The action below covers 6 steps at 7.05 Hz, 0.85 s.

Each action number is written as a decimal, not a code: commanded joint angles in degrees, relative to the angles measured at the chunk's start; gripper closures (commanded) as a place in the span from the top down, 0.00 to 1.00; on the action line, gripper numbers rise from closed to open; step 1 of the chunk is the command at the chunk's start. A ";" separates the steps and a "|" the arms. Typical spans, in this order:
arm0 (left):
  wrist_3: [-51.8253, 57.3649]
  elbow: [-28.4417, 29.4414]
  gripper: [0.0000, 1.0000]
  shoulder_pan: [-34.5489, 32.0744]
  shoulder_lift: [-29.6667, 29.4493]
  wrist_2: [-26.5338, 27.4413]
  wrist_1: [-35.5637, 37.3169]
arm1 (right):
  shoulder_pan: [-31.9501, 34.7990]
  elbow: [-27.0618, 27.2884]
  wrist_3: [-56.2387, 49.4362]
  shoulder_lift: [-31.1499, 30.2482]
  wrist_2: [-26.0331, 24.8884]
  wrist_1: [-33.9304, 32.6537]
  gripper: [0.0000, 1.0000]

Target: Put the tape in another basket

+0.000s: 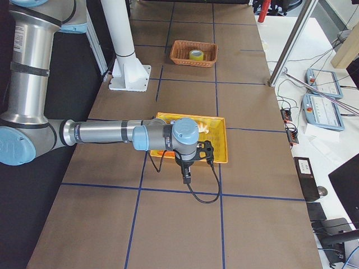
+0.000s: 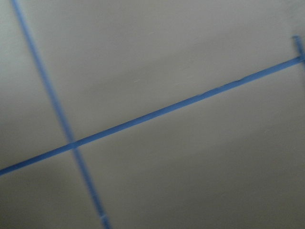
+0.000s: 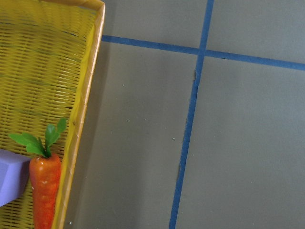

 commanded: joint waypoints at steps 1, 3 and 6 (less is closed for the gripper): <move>4.19 0.38 1.00 -5.45 6.96 -4.58 0.04 | 0.01 -0.03 0.22 0.18 -1.34 -0.51 1.00; 3.66 1.52 1.00 -5.45 9.98 -5.41 -0.33 | 0.01 0.06 0.22 0.27 -0.90 -0.16 1.00; 4.27 4.43 1.00 -5.45 11.99 -5.41 -5.41 | -0.08 0.15 0.13 0.36 -0.82 -0.07 1.00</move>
